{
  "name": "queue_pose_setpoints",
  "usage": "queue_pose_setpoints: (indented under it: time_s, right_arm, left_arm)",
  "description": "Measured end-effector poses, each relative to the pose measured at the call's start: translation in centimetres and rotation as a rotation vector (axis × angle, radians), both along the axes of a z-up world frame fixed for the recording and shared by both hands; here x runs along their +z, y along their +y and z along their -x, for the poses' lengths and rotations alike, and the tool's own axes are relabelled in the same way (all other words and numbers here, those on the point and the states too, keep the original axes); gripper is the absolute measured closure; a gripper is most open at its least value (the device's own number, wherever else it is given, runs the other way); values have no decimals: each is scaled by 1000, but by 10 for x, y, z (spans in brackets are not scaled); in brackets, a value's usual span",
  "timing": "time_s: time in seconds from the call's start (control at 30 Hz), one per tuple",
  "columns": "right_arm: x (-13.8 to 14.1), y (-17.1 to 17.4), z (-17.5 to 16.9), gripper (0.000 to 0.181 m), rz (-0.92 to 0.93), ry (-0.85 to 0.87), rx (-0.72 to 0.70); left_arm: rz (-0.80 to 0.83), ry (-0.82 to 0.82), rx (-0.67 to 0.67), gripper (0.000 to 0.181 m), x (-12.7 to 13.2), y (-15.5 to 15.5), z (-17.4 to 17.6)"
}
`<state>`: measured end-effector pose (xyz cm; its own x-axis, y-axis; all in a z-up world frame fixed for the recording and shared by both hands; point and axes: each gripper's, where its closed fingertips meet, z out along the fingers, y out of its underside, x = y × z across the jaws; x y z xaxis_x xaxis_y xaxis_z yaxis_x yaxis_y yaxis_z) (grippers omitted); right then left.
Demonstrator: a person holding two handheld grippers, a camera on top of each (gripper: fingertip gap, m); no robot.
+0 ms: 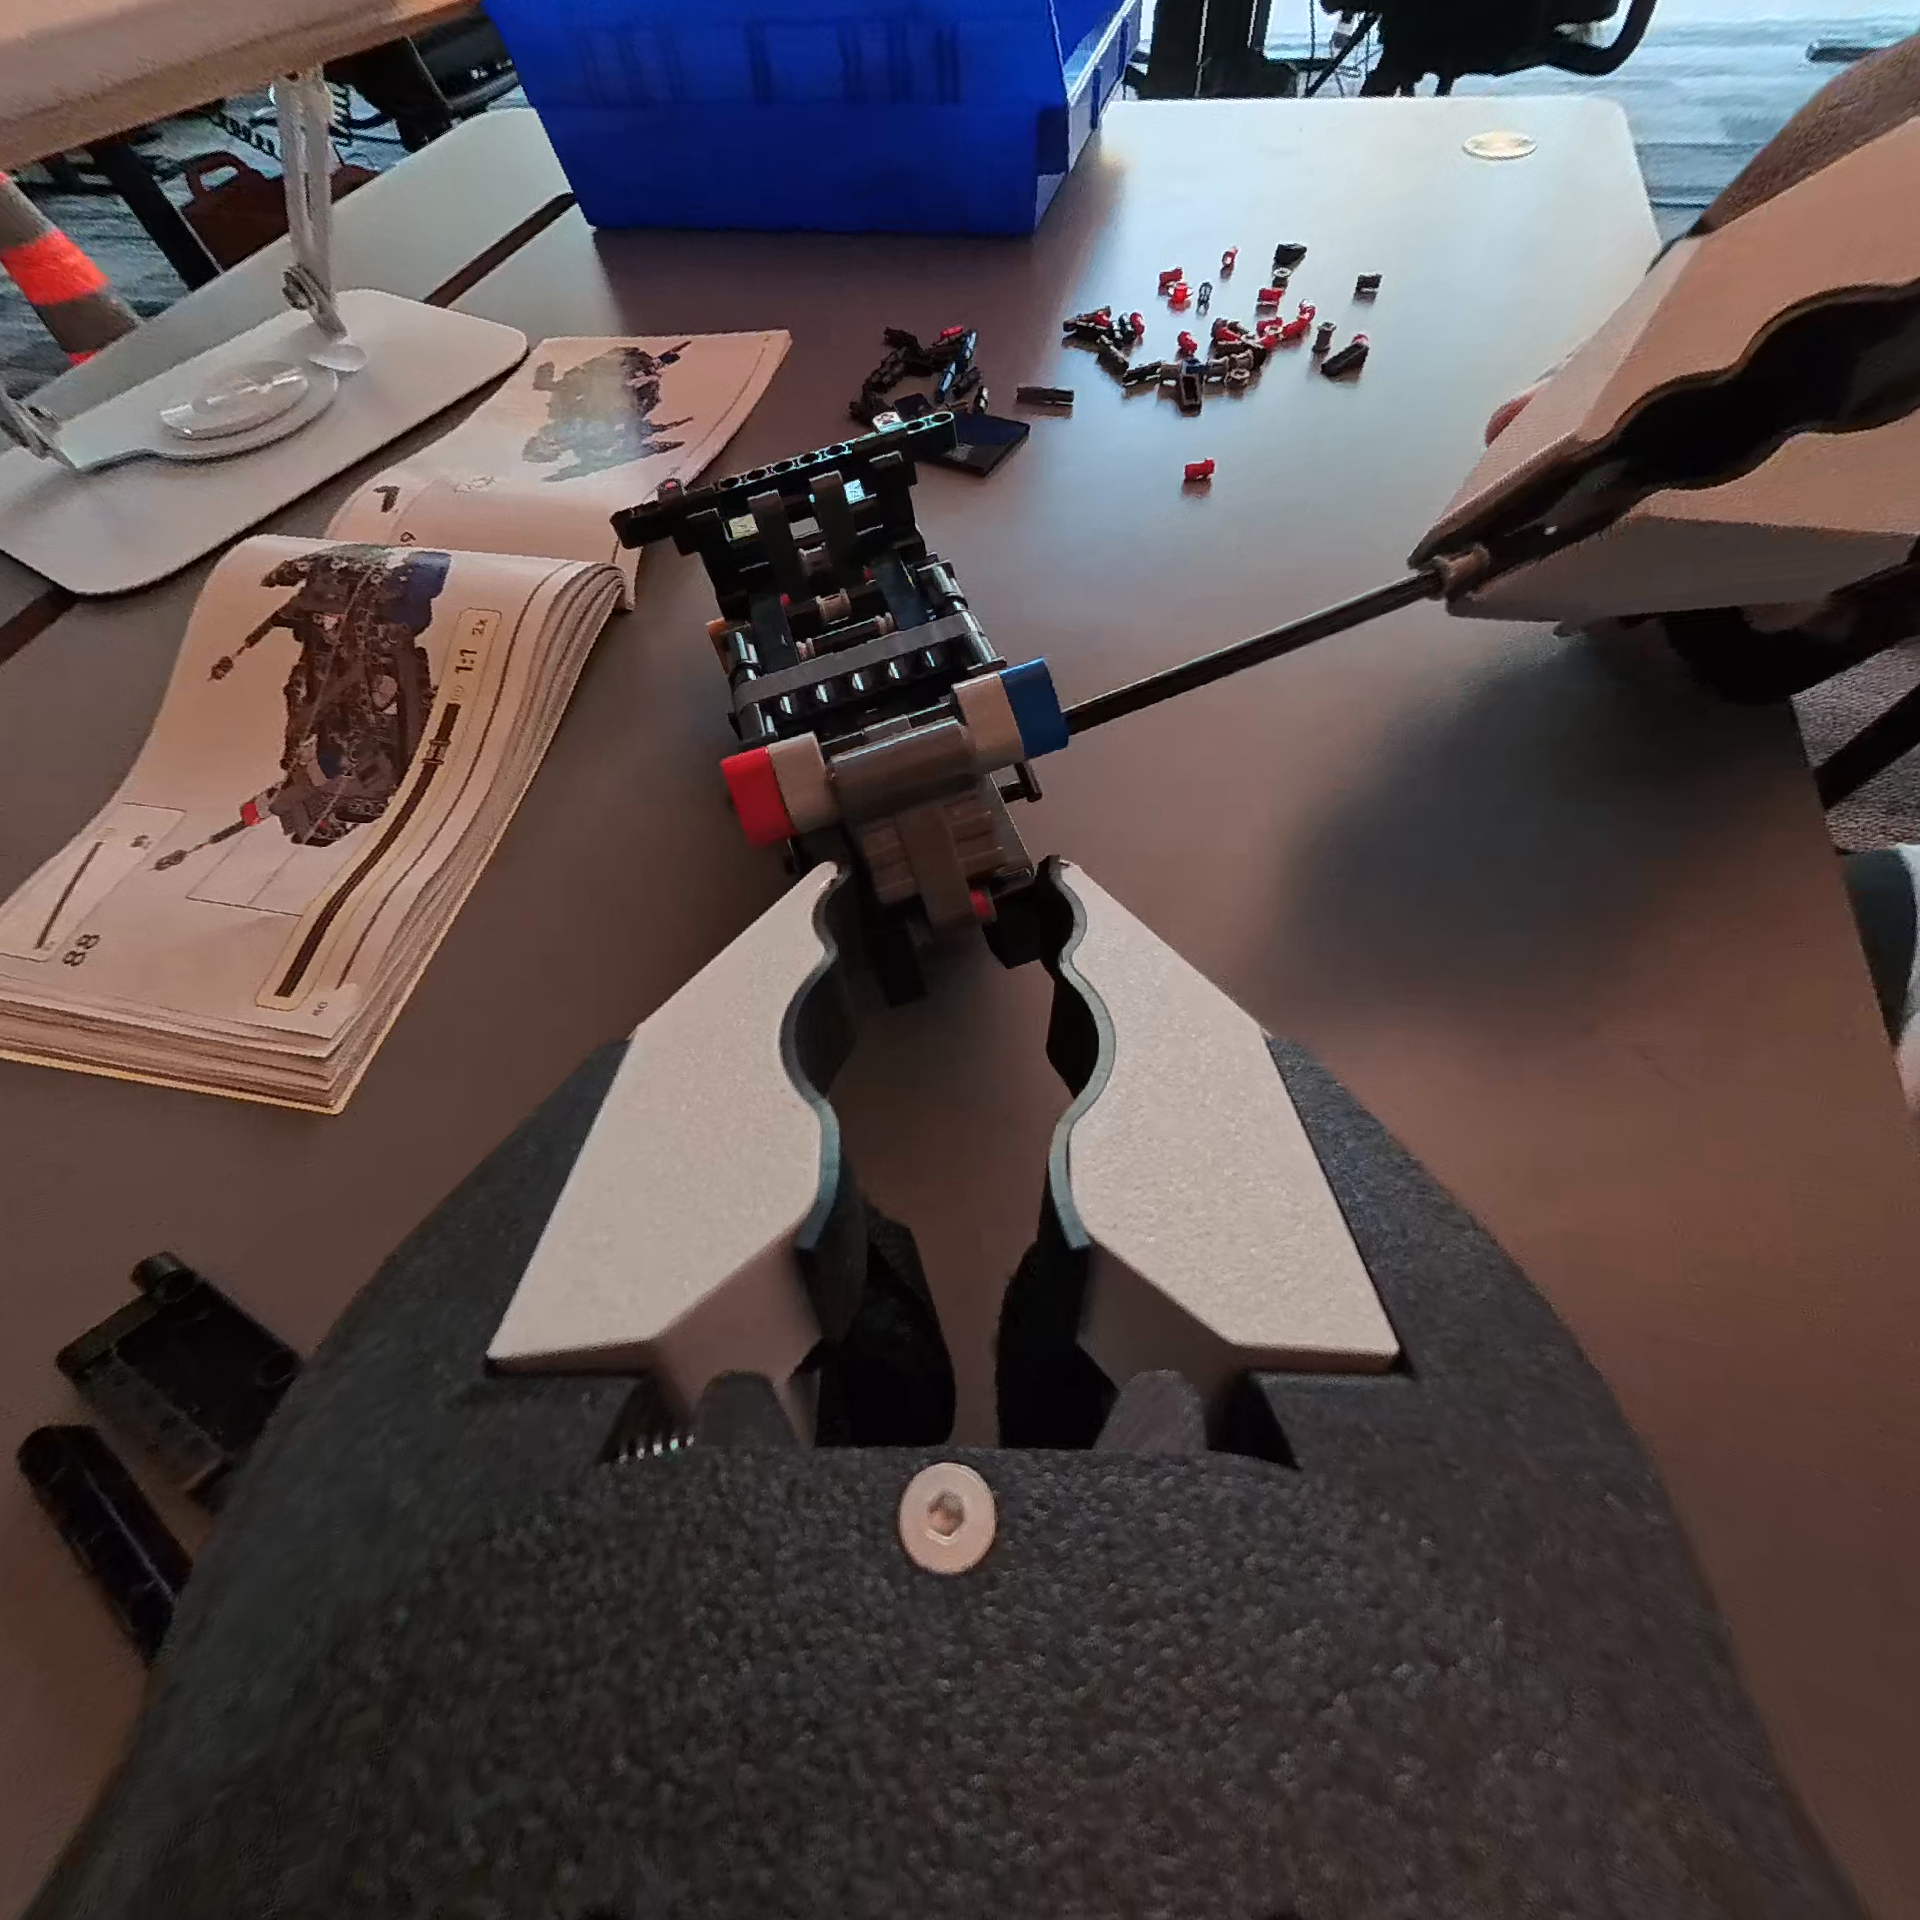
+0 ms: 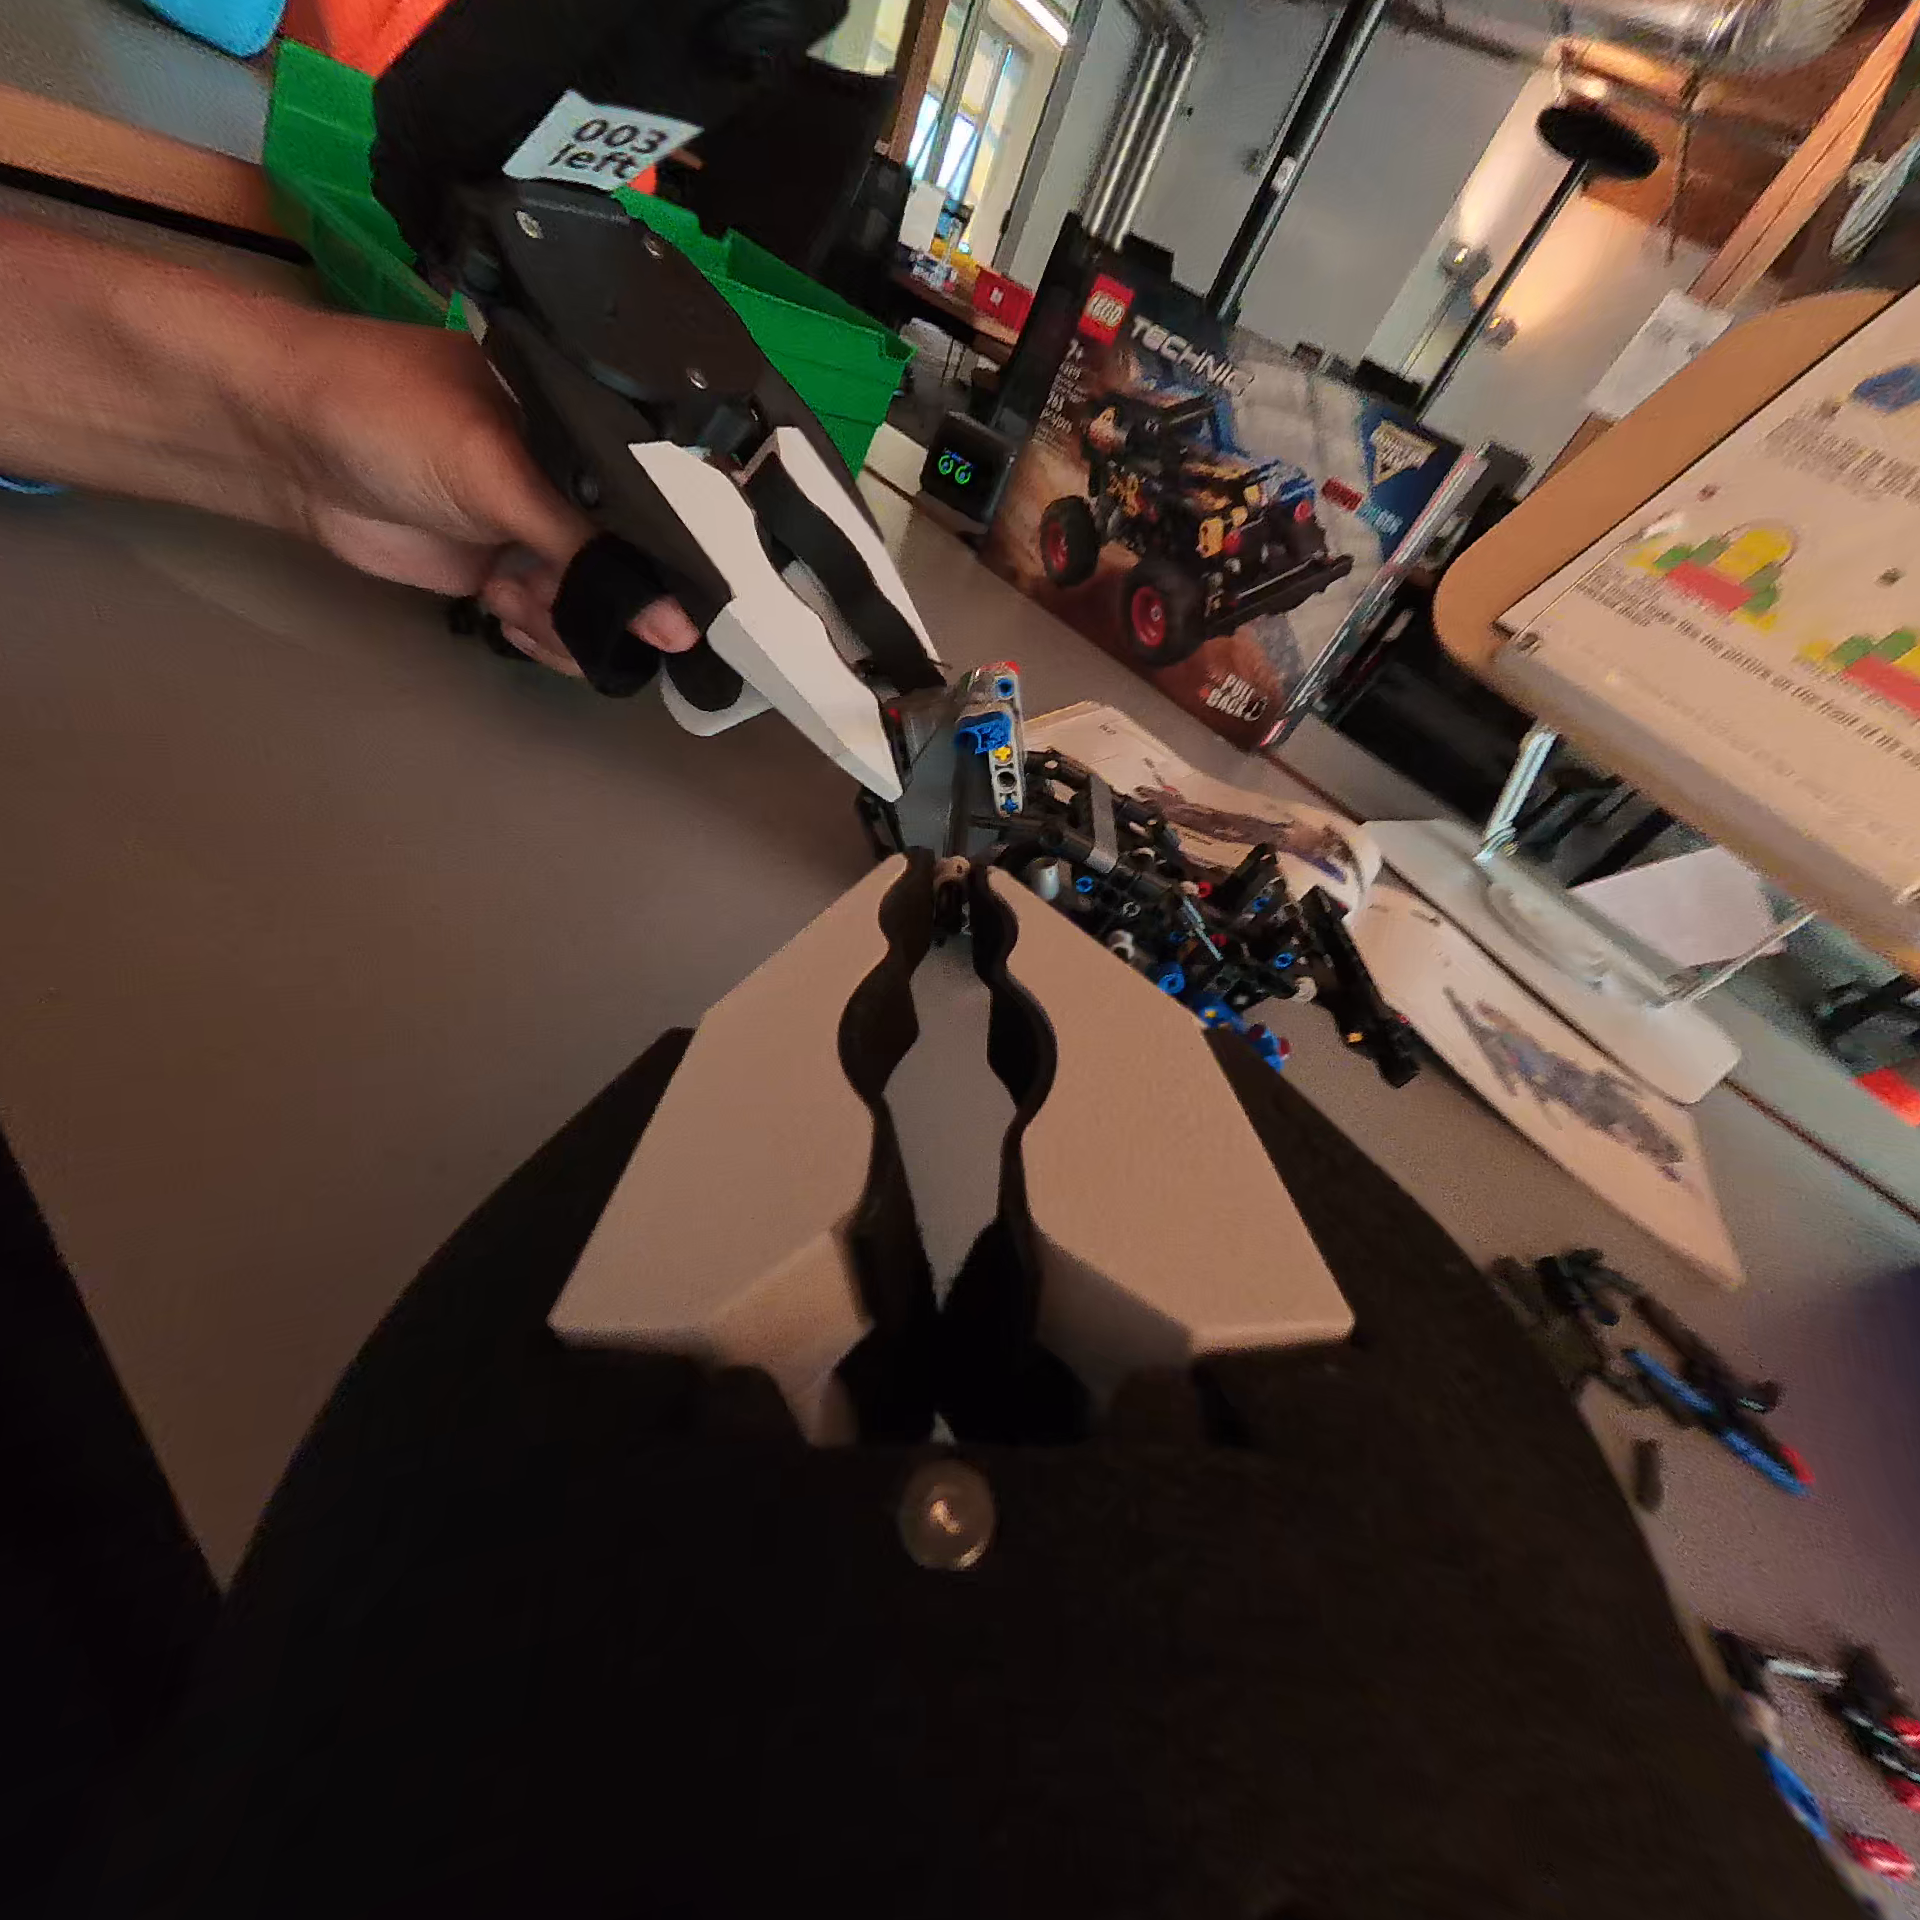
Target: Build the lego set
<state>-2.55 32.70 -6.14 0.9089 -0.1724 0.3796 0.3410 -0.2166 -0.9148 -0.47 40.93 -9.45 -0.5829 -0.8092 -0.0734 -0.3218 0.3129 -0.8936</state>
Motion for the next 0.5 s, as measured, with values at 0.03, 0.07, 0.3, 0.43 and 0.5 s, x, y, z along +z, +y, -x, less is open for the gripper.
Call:
queue_pose_setpoints:
  time_s: [0.03, 0.07, 0.3, 0.43, 0.5]
  right_arm:
    - [-2, 1, 0, 176, 11, 22, 3]
    - [-3, 1, -1, 175, 22, 30, -3]
    - [-1, 3, 3, 175, 69, 234, -20]
    - [0, 3, -4, 175, 83, 155, -49]
    - [2, 4, -4, 175, 130, -51, -75]
  left_arm:
    - [0, 0, 2, 149, 0, 0, 0]
    - [1, -1, 2, 149, 0, 0, 0]
    - [-81, -49, 15, 149, -1, 0, -1]
    - [-83, -47, 18, 148, -2, 1, -1]
    - [-101, -56, 16, 148, -2, 1, -1]
